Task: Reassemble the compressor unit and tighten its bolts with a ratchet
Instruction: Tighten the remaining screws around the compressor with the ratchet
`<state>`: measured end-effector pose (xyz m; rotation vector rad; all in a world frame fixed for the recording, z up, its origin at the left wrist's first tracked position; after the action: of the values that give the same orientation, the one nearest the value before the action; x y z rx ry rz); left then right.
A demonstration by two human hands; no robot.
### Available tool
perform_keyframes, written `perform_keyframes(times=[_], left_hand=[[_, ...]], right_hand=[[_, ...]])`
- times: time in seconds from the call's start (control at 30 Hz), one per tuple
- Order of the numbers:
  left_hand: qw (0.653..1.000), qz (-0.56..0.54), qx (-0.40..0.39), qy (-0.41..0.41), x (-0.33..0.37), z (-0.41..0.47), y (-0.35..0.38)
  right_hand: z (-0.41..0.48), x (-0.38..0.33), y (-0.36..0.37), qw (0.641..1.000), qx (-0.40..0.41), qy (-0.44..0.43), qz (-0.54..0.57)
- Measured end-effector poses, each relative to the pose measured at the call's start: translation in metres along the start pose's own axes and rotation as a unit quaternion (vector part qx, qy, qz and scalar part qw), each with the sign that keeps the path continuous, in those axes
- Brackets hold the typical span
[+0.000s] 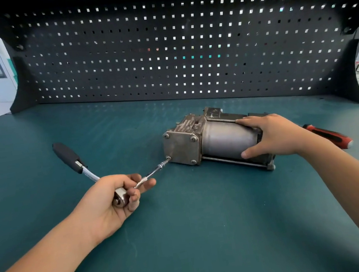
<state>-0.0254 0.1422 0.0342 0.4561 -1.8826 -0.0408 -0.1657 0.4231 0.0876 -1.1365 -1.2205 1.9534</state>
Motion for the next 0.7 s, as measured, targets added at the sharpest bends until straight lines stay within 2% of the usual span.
perform_keyframes(times=[0.23, 0.7], left_hand=[[0.999, -0.054, -0.007, 0.002, 0.0023, -0.0035, 0.0044], [1.000, -0.001, 0.011, 0.002, -0.0001, -0.0011, 0.0037]], right_hand=[[0.0004, 0.0003, -0.0016, 1.000, -0.013, -0.005, -0.002], [-0.0012, -0.0040, -0.0045, 0.999, -0.036, -0.007, -0.009]])
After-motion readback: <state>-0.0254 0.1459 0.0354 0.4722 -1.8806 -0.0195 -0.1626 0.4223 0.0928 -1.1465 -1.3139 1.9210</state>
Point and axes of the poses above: each hand's wrist, its own z-axis towards the middle knuckle, its own y-axis out of the palm, x = y × z, the point moved 2 cm from there along z, towards the middle knuckle, and after that the axes turned 11 degrees about z, right-handed, at the moved point
